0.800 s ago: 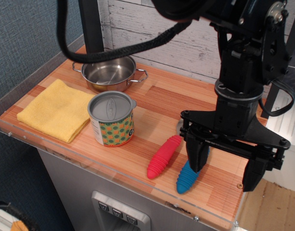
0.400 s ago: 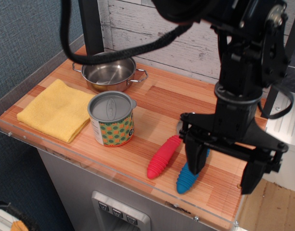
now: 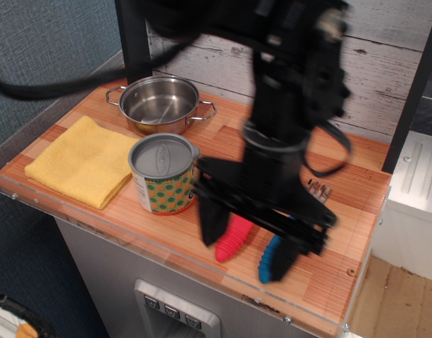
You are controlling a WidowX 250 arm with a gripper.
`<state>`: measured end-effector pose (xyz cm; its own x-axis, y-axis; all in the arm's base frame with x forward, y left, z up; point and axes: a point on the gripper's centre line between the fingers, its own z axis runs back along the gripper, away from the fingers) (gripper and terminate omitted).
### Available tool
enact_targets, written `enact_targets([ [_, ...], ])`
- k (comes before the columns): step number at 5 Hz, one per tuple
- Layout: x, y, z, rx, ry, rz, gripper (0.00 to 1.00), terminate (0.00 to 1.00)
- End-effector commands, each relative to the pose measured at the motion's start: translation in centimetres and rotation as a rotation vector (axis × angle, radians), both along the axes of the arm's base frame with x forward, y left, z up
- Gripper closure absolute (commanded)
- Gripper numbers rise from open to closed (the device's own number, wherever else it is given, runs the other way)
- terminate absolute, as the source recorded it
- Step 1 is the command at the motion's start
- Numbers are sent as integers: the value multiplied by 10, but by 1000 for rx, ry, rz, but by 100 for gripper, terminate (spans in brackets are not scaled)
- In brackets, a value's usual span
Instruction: Slide the canned good back against the wall.
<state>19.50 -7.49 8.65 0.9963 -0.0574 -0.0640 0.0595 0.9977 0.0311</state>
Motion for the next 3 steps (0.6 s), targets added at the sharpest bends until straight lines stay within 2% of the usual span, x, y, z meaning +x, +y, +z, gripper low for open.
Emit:
enact_targets([
  [1, -15, 67, 24, 97, -42, -104, 0, 0],
  [2, -5, 94, 16, 173, -8, -191, 0, 0],
  [3, 1, 116, 10, 168, -3, -273, 0, 0],
])
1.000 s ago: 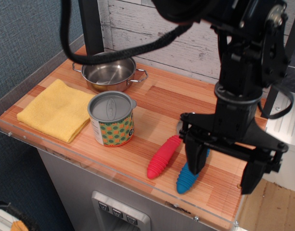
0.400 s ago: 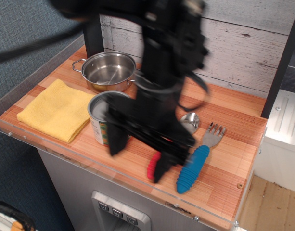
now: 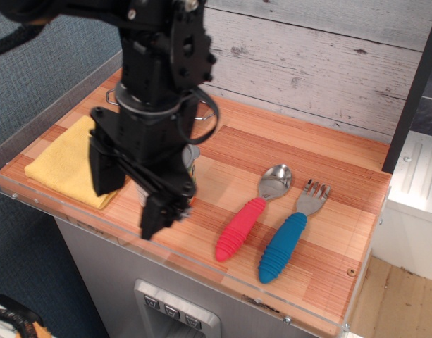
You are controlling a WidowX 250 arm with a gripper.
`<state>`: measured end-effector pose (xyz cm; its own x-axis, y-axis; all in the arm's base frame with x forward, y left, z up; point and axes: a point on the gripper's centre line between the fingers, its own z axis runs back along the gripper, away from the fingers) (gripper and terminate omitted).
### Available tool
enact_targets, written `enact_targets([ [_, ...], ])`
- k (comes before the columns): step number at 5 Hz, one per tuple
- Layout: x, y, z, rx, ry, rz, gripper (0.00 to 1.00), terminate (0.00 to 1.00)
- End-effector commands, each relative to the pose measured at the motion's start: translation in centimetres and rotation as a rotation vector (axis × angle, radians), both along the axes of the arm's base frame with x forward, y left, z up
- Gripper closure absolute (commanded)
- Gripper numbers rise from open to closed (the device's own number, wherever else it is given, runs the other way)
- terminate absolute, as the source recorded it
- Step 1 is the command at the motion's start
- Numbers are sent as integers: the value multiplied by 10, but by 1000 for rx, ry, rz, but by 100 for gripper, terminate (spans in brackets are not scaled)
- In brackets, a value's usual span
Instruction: Slide the canned good back against the wall.
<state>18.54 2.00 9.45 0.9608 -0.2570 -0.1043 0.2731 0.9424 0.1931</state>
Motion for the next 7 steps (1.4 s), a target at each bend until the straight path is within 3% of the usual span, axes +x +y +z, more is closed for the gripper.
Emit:
enact_targets([
  [1, 15, 49, -8, -46, 22, -95, 0, 0],
  [3, 24, 78, -27, -127, -48, -137, 0, 0],
  [7, 70, 63, -35, -100, -73, -170, 0, 0],
])
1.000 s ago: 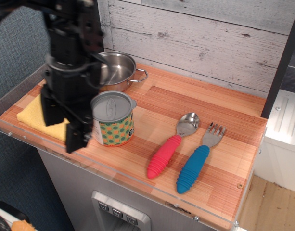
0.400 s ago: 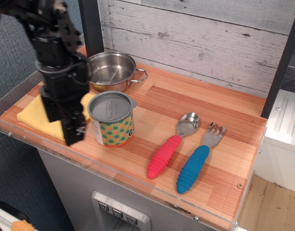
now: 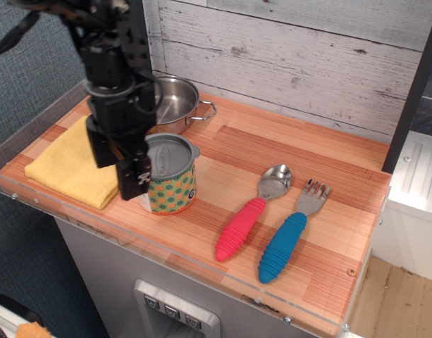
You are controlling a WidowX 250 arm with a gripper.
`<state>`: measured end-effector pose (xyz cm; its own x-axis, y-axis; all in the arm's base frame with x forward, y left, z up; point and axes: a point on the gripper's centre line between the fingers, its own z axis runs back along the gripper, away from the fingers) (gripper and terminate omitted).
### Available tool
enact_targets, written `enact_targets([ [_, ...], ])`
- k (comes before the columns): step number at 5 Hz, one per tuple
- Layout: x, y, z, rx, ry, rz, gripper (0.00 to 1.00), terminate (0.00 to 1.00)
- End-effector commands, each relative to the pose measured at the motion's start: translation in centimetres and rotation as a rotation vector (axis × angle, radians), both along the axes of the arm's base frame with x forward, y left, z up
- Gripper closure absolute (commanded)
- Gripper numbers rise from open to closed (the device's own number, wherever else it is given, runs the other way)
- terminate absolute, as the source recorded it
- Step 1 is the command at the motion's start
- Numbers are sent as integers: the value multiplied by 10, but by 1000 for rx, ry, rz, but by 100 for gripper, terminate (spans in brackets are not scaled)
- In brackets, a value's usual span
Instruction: Slide the canned good back against the wall.
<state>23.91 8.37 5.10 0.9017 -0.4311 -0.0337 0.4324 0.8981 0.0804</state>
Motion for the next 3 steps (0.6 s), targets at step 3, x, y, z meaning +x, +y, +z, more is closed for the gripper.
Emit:
enact_targets([
  [3, 41, -13, 12, 9, -58, 33, 0, 0],
])
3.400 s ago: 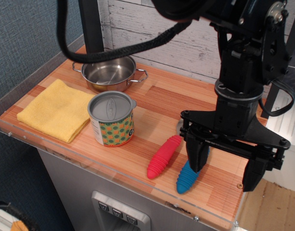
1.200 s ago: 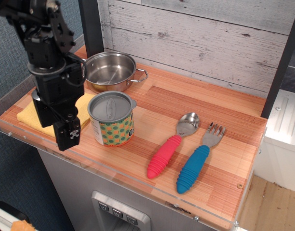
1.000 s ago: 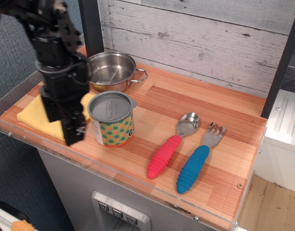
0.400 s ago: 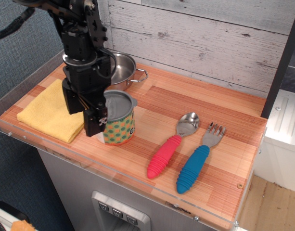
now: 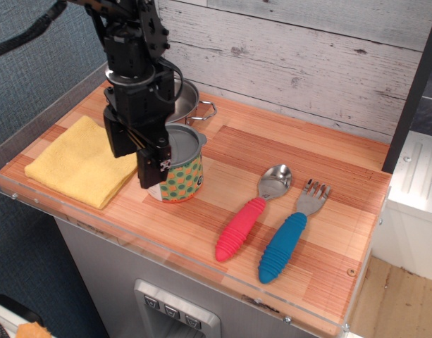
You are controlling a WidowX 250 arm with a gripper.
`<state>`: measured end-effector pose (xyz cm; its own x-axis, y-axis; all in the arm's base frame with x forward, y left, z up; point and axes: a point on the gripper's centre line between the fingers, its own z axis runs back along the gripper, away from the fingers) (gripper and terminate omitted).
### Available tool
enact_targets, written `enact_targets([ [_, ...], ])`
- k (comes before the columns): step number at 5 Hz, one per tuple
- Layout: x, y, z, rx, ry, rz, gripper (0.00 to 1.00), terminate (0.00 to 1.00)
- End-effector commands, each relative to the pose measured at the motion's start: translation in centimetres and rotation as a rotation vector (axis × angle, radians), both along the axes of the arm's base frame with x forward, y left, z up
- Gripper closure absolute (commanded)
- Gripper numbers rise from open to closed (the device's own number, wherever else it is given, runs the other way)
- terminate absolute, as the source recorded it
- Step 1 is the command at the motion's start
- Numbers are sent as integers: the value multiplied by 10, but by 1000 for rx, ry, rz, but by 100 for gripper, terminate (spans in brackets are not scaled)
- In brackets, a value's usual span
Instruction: Slide the canned good back against the wall.
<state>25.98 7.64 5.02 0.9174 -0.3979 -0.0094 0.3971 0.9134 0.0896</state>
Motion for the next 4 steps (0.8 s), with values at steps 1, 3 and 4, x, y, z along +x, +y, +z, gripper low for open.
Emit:
enact_targets([
  [1, 30, -9, 13, -4, -39, 3, 0, 0],
  [3, 50, -19, 17, 12, -38, 10, 0, 0],
  [4, 61, -29, 20, 6, -57, -19, 0, 0],
])
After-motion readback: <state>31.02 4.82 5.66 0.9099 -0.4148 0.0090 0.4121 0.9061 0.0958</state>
